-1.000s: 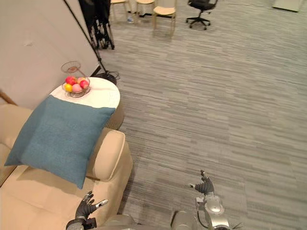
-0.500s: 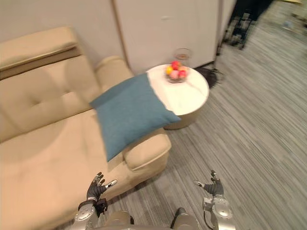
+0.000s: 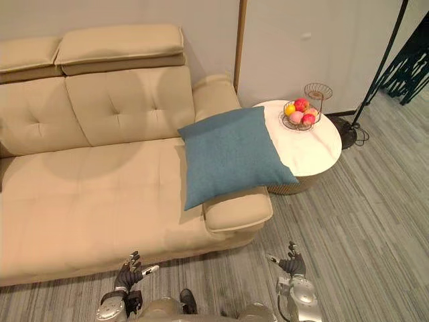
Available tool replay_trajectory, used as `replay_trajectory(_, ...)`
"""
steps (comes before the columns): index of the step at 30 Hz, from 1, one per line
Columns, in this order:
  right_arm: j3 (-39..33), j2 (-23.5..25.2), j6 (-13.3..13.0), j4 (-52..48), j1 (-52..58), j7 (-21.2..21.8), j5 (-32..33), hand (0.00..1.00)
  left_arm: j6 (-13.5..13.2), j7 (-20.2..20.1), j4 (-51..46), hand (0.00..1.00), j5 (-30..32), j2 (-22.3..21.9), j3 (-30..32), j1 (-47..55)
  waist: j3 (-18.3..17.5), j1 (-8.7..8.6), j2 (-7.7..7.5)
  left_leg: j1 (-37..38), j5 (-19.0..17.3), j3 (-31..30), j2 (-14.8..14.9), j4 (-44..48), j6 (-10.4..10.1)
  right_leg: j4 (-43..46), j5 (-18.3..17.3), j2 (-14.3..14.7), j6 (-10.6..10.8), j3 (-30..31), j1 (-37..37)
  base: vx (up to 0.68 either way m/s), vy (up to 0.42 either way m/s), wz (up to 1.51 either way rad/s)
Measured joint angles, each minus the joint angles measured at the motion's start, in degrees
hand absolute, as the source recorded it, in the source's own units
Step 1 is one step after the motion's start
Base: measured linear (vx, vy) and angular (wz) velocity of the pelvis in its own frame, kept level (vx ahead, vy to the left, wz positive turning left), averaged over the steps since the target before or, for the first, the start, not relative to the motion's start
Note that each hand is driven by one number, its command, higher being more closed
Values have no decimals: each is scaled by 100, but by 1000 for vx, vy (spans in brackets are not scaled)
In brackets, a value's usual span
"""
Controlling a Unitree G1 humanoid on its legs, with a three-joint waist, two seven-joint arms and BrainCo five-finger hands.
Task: Pick up cushions and gather them together orderly.
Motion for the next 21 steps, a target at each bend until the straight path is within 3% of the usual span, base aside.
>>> replay_trajectory(1,42,18,10,-3,15,4,-1,0,2,6,-9,0,3,91,25,-33,29,-59,43,82,-16,-130,30,26,36,329,-239,247,89,672,-337,30,44,41)
replay_trajectory(2,47,23,10,-8,25,11,-1,0,1,9,-13,0,2,95,26,-46,25,-54,17,86,-30,-184,62,52,59,276,-408,452,188,953,-422,47,-22,27)
replay_trajectory(4,28,-19,9,-45,58,0,7,0,-2,13,-23,0,-2,200,46,-138,13,-102,-31,93,-39,-423,173,79,68,-365,-556,1056,296,1591,-565,47,-80,52)
replay_trajectory(5,22,-68,8,-66,61,-13,11,0,-7,15,-28,0,-9,238,44,-204,16,-210,-51,94,-47,-571,187,97,50,-927,-470,1256,374,1807,-579,76,-73,73)
replay_trajectory(7,-35,-97,3,-87,63,-33,14,0,-19,14,-91,0,-12,259,19,-222,-18,-304,-127,46,-165,-680,151,282,-114,-1673,-140,1328,370,2026,-539,117,-94,58)
replay_trajectory(9,-108,-111,4,-104,120,-28,16,0,-18,11,-113,0,-10,248,18,-226,-60,-348,-275,54,-415,-842,126,665,-283,-1726,372,1329,324,2136,-467,161,-140,42)
replay_trajectory(11,-368,-229,9,-303,181,-24,12,0,-22,6,-122,0,-7,145,27,-232,-92,-312,26,66,-598,-912,412,804,-469,-1628,191,1595,186,2070,-441,243,-176,6)
replay_trajectory(12,-445,-242,7,-422,181,-25,13,0,-21,6,-122,0,-7,144,32,-233,-104,-323,73,61,-595,-912,475,792,-485,-1649,196,1655,177,2050,-463,367,-218,-13)
replay_trajectory(13,-643,-282,7,-704,192,-26,7,0,-21,5,-131,0,-6,141,37,-266,-149,-351,244,73,-550,-940,580,731,-522,-1683,214,1762,112,1992,-480,332,-168,-9)
replay_trajectory(16,-1021,-473,5,-1209,256,-111,-110,0,-21,-6,-287,0,-5,61,24,-389,-188,-388,322,262,-426,-943,664,328,-702,-1714,202,1933,90,1932,-468,226,-92,-6)
replay_trajectory(21,-1155,-789,-38,-1501,17,-265,-462,0,-23,-8,-415,0,-11,60,-129,-815,-183,-538,313,348,-270,-991,630,-53,-720,-1811,198,1901,83,1832,-457,107,-2,9)
